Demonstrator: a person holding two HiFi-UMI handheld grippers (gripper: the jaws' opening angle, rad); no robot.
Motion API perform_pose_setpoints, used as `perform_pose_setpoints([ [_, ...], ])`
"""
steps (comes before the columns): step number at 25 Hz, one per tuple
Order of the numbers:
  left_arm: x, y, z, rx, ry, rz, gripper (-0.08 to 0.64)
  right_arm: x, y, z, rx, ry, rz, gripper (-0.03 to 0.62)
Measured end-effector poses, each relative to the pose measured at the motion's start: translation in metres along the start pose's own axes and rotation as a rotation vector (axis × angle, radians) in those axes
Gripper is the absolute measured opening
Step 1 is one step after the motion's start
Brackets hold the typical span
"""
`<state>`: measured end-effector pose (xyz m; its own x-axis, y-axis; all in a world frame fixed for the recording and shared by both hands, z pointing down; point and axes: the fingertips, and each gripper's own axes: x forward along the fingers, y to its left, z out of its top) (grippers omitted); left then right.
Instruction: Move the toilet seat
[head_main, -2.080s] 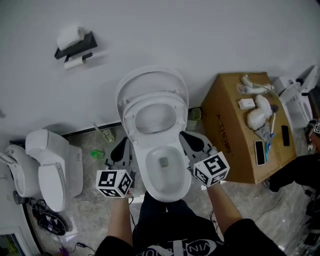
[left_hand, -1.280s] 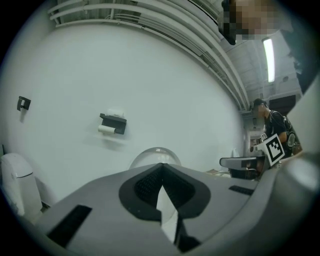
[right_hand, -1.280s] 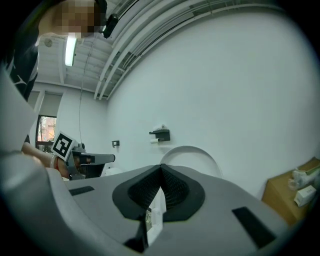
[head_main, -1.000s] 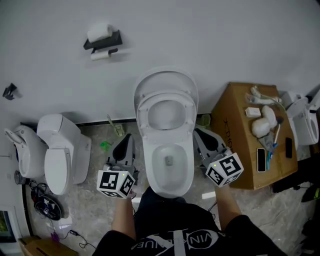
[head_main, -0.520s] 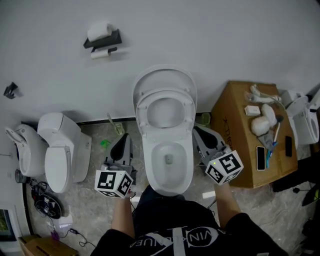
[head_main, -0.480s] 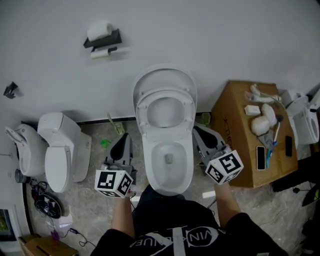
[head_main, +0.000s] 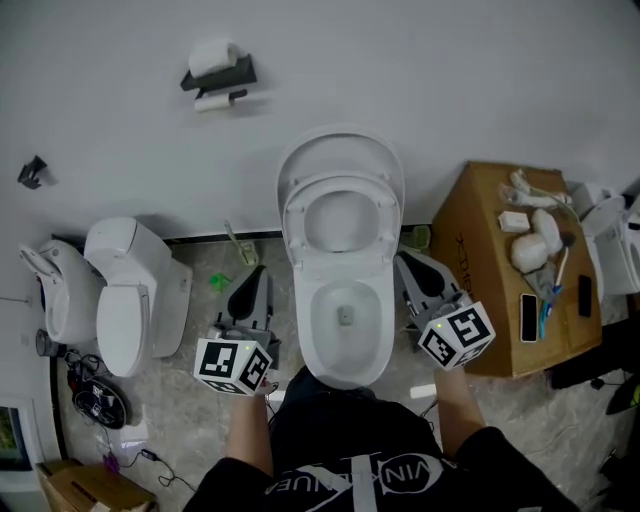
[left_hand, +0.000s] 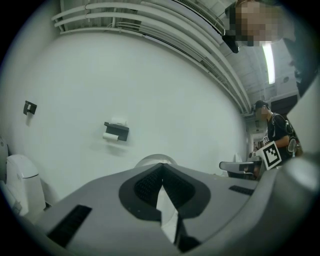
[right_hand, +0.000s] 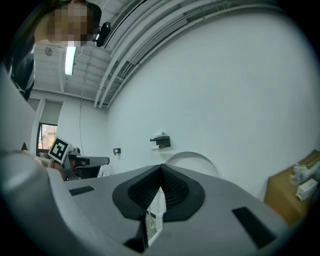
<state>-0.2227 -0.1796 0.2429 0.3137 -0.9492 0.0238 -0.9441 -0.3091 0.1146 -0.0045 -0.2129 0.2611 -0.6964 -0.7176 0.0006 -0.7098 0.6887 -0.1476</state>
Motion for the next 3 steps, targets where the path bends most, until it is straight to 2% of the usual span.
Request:
perform_pose_setpoints([
  [3, -0.0040, -0.0011, 0.0006, 0.001, -0.005, -0.003, 0.003, -0.0020, 0.0013, 0.0003, 0.011, -0.010, -0.006, 0.009],
])
